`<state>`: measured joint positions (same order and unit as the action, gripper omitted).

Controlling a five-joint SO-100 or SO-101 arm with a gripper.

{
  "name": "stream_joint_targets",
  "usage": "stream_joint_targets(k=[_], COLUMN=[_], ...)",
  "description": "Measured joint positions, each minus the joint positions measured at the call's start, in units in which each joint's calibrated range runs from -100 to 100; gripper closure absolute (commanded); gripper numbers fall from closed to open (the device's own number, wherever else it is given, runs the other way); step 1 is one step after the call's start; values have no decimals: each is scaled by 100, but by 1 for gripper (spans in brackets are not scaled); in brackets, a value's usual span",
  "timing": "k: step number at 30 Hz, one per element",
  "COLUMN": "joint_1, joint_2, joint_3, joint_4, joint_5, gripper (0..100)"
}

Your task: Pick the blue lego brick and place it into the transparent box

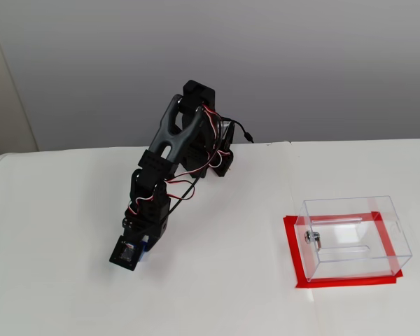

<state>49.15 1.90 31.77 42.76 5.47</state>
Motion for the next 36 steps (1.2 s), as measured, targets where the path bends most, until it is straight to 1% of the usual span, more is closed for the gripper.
stream_joint_targets(k=[8,28,36], joint_1=[-353,-1325,-1859], joint_2=[-896,-2968,-3873], joint_3=[0,-35,-35], joint_4=[-9,-69,-69], joint_5=[-112,-112,-112], gripper=[90,90,91])
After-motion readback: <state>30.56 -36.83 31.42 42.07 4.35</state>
